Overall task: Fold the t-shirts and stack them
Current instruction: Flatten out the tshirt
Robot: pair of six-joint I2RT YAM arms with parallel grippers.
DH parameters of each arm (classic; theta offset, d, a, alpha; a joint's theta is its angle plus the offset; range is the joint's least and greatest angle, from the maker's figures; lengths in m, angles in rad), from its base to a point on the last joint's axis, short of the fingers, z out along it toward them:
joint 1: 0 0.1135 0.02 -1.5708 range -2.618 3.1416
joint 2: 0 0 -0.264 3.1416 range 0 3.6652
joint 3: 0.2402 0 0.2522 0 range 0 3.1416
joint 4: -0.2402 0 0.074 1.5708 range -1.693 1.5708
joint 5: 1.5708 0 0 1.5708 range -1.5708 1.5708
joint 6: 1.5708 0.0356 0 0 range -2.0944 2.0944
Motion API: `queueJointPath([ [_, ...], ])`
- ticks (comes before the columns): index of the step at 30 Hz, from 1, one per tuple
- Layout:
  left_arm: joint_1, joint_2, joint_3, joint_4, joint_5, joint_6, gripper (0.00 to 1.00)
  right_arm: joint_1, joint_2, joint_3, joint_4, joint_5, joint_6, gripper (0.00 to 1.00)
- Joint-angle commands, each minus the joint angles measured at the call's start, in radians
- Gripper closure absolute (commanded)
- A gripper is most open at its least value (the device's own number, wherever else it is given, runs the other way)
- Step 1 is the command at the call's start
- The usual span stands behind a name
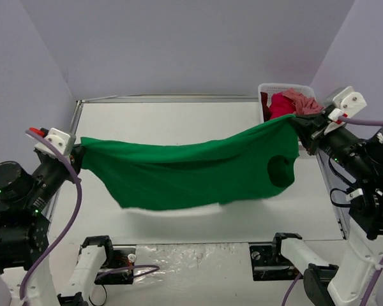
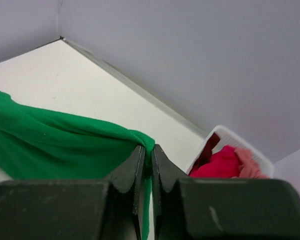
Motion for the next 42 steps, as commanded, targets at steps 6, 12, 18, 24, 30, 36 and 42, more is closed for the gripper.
queueJointPath([
  [6, 0.0, 0.239, -0.006, 0.173, -0.03, 0.039, 0.98, -0.009, 0.279, 0.058, 0.079, 0.035, -0.064, 1.0],
  [12, 0.0, 0.517, -0.035, 0.392, -0.059, 0.074, 0.98, -0.006, 0.606, 0.143, 0.224, 0.051, -0.038, 1.0],
  [18, -0.019, 0.952, 0.115, 0.48, -0.077, 0.133, 0.63, 0.017, 0.985, 0.266, 0.238, 0.117, -0.04, 0.49],
  [24, -0.075, 1.425, 0.451, 0.356, -0.254, 0.17, 0.06, 0.104, 1.199, 0.276, 0.236, 0.303, -0.051, 0.04],
  [30, -0.078, 1.143, 0.208, 0.479, -0.242, 0.142, 0.06, 0.112, 0.977, 0.017, 0.265, 0.259, -0.077, 0.03],
  [36, -0.075, 0.826, -0.145, 0.488, -0.199, 0.136, 0.06, 0.138, 0.797, -0.189, 0.281, 0.239, -0.112, 0.06],
  [42, -0.053, 0.502, -0.351, 0.381, -0.133, 0.121, 0.06, 0.184, 0.849, -0.178, 0.274, 0.222, -0.098, 0.65],
])
